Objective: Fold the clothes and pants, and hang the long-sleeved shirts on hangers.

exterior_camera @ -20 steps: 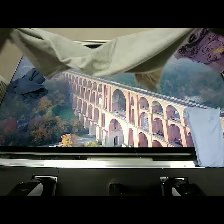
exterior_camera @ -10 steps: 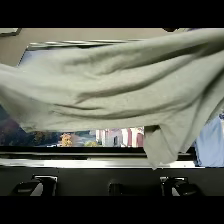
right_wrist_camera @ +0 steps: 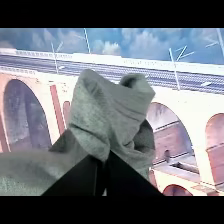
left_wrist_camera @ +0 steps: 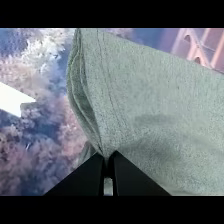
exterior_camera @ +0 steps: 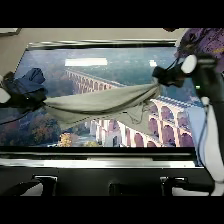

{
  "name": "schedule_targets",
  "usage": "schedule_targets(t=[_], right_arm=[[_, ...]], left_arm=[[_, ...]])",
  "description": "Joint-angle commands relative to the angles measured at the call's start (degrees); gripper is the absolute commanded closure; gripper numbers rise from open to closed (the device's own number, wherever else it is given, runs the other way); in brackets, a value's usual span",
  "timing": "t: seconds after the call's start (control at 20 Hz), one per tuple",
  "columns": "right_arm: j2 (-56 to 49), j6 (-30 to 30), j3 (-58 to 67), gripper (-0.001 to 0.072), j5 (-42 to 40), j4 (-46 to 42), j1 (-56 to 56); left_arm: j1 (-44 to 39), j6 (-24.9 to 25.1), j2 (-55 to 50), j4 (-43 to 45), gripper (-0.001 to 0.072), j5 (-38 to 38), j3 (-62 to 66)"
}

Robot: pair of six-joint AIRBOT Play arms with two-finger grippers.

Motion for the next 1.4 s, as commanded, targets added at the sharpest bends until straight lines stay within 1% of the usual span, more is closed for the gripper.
schedule_targets(t=[0.0,0.1,0.2,0.35,0.4,0.45,0.5,0.55,0.6,0.65,0.75,0.8,0.85,0.9,1.0,1.1,1.15,1.2,1.35], right_arm=[[-11.28,1.51,0.07,0.0677,-7.21,8.39,0.0],[-12.57,1.88,0.07,0.0676,-11.41,10.4,0.0],[-12.59,1.86,0.09,0.0676,-14.19,10.82,0.0],[-12.55,1.38,0.07,0.0676,-13.18,10.58,-0.02],[-12.55,1.4,0.07,0.0676,-13.11,10.62,0.0],[-12.55,1.42,0.09,0.0676,-12.98,10.64,0.0],[-12.55,1.44,0.09,0.0676,-12.7,10.69,0.0],[-12.55,1.42,0.09,0.0676,-12.39,10.69,0.0],[-12.55,1.42,0.09,0.0676,-11.93,10.69,0.0],[-12.55,1.42,0.09,0.0676,-11.37,10.67,0.0],[-12.55,1.42,0.07,0.0676,-10.12,10.69,0.0],[-12.55,1.4,0.09,0.0676,-9.57,10.69,0.0],[-12.55,1.42,0.09,0.0676,-8.92,10.69,0.0],[-12.55,1.4,0.07,0.0676,-8.5,10.67,0.0],[-12.55,1.4,0.09,0.0676,-7.91,10.67,0.0],[-12.55,1.4,0.09,0.0676,-7.06,10.69,0.0],[-12.48,1.4,0.09,0.0676,-6.43,10.69,0.0],[-12.44,1.4,0.09,0.0676,-5.9,10.64,0.0],[-11.87,1.38,0.09,0.0676,-5.62,10.6,0.0]], left_arm=[[0.02,-0.15,-11.28,0.33,0.0694,9.49,-1.01],[0.04,-0.39,-13.49,0.31,0.0694,11.32,-1.03],[0.02,-0.35,-14.14,0.31,0.0694,11.54,-1.03],[0.09,-0.28,-14.1,0.37,0.0691,10.69,-0.96],[0.33,-0.33,-13.99,0.37,0.0648,9.29,-0.79],[0.72,-0.28,-13.68,0.52,0.0463,7.48,-0.46],[1.38,0.2,-13.05,0.81,0.0229,5.16,-0.15],[2.34,1.09,-11.98,0.79,0.0052,2.54,-0.13],[3.45,3.02,-10.47,0.83,0.0036,-0.33,-0.24],[4.55,4.61,-8.59,0.85,0.0036,-2.16,-0.98],[7.43,7.91,-2.71,0.76,0.0036,-2.64,-5.75],[9.05,7.96,0.35,0.13,0.0036,-1.81,-9.18],[10.88,9.94,3.34,-2.89,0.0035,-0.7,-13.4],[12.5,13.33,5.42,-7.61,0.0035,0.72,-17.29],[14.93,22.67,7.17,-20.72,0.0035,2.82,-23.98],[14.73,30.21,6.73,-30.42,0.0036,4.94,-27.32],[14.08,32.2,6.23,-33.27,0.0036,6.03,-28.02],[13.2,32.96,5.35,-34.42,0.0036,6.86,-28.15],[10.8,32.94,1.49,-35.21,0.0036,9.4,-28.09]])
